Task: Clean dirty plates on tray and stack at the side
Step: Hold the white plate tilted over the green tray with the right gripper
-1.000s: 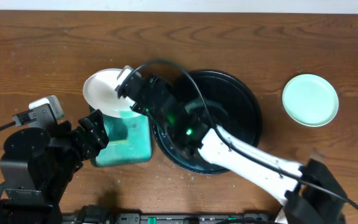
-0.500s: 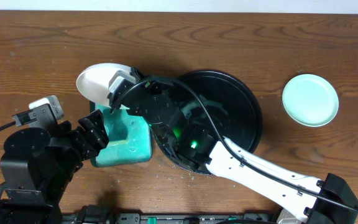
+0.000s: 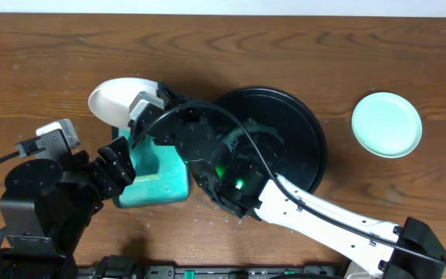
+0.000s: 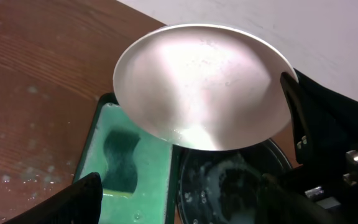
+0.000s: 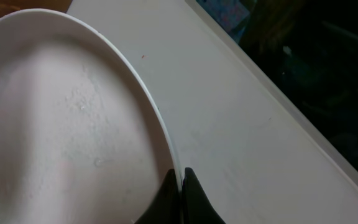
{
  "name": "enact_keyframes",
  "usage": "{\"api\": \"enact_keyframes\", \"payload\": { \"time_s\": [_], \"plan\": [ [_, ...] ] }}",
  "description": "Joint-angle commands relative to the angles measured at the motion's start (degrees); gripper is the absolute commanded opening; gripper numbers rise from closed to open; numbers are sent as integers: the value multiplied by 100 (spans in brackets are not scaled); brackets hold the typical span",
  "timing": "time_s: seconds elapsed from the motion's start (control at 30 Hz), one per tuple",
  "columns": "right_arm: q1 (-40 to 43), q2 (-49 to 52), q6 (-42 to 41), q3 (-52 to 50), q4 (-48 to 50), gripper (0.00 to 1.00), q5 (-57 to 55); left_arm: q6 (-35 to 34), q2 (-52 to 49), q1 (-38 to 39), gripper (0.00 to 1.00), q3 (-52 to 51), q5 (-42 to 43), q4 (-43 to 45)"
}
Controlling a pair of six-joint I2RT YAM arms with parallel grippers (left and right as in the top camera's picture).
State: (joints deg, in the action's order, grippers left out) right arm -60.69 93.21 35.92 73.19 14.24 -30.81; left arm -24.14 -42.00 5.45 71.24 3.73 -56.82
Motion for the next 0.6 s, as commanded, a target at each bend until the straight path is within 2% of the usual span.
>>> {"api": "enact_keyframes", "payload": {
  "time_s": [0.0,0.23,0.57],
  "plan": [
    [-52,-181,260,74,120,1,-114,11,-11,-2,79,76,-28,-13],
    [-127,-181,619,74,507,1,-240,11,-11,-2,80,76,-28,-13],
    [-203,-184,645,74,704,1,-243,11,-11,-2,80,76,-28,-15]
  ]
}}
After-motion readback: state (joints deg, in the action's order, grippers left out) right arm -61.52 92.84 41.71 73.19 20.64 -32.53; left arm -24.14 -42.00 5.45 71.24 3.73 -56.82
